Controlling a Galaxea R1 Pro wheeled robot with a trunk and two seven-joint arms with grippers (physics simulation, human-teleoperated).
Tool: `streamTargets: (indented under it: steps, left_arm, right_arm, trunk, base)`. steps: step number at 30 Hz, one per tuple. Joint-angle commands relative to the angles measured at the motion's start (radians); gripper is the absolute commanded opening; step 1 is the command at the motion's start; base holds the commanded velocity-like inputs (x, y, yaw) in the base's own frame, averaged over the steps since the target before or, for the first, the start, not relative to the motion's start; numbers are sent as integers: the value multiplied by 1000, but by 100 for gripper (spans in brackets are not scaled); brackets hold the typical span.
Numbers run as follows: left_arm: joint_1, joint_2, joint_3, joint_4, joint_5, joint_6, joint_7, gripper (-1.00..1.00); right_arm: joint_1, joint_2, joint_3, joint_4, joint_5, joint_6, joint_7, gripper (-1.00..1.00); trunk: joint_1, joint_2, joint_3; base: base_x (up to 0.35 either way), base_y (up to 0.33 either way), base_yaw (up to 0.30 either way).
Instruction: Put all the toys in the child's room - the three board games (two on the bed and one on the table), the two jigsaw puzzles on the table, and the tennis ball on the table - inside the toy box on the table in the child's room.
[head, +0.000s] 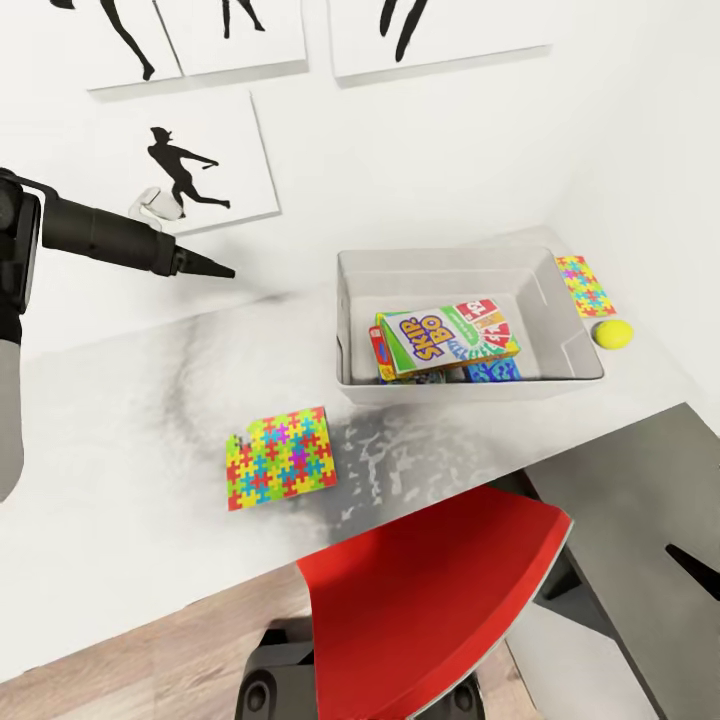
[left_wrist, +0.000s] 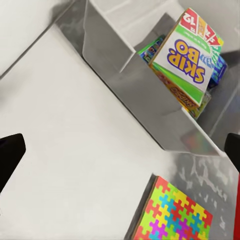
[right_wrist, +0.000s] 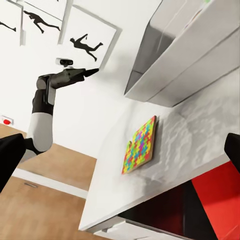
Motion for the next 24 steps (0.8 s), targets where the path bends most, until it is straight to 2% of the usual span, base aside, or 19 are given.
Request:
streamTargets:
  steps: [1, 14, 24]
  left_arm:
    - [-1, 0, -1, -1, -11, 11, -10, 100]
    - [2, 5, 4, 3, -14, 10, -10, 100]
    - [13, 25, 6, 5, -13, 9, -10, 100]
  right_arm:
    - [0, 0, 0, -1, -3, 11, 1, 100]
    - [0, 0, 0, -1, -2, 8, 1, 100]
    - [0, 0, 0, -1, -2, 6, 1, 100]
  trunk:
    - [1, -2, 0]
    - [1, -2, 13]
    - [1, -2, 14]
  base:
    - [-8, 0, 0]
    - [-2, 0, 0]
    - [0, 0, 0]
